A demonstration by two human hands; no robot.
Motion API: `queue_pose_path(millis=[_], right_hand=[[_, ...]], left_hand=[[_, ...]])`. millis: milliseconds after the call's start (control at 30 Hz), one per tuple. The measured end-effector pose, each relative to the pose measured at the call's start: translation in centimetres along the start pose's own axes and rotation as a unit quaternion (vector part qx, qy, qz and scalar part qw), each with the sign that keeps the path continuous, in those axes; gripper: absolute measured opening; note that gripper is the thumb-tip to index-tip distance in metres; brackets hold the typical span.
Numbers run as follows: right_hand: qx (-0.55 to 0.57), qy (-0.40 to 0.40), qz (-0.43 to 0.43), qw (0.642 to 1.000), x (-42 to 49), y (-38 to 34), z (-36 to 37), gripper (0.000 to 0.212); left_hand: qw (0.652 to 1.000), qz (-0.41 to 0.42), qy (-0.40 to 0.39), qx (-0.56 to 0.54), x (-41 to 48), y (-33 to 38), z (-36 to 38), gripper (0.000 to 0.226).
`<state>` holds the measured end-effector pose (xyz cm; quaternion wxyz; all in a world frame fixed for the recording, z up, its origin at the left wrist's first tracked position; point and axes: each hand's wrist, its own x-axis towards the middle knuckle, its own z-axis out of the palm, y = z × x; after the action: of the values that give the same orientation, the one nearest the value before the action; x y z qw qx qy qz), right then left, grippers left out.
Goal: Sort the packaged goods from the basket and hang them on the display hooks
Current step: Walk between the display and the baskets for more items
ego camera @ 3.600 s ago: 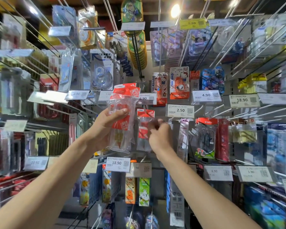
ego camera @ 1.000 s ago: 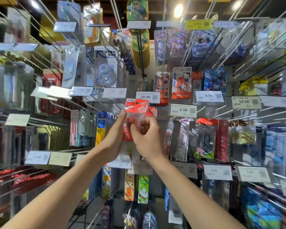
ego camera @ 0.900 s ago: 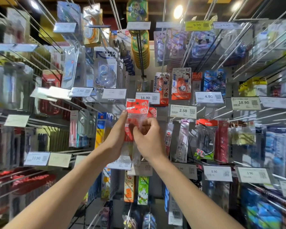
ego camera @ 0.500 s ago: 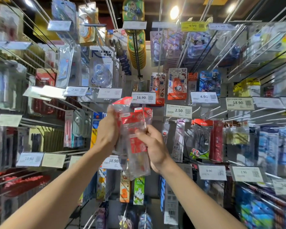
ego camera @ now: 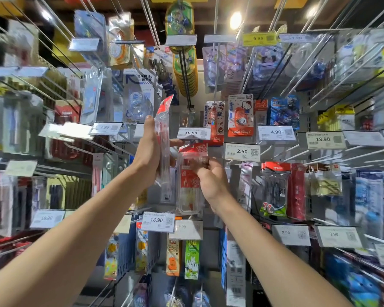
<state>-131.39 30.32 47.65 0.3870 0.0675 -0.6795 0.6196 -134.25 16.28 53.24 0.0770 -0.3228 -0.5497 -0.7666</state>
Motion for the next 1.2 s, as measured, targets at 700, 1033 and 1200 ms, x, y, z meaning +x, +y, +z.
queue_pose_path(millis=[700, 1033, 1200], right_hand=[[-0.03, 0.005, 0.099, 0.995, 1.8, -1.0, 0.0, 0.024], [-0.086, 0.145, 0.021, 0.985, 0.6, 2.0, 0.2, 0.02], [0.067, 0.007, -0.013, 0.998, -2.0, 3.8, 0.8, 0.053]], left_hand=[[0.999, 0.003, -0.004, 0.038, 1.7, -2.2, -0.6, 0.084], [0.971, 0.097, -0.1, 0.193, -0.1, -6.1, -2.5, 0.057], [0.955, 0.121, -0.15, 0.227, -0.6, -7.9, -3.6, 0.06]])
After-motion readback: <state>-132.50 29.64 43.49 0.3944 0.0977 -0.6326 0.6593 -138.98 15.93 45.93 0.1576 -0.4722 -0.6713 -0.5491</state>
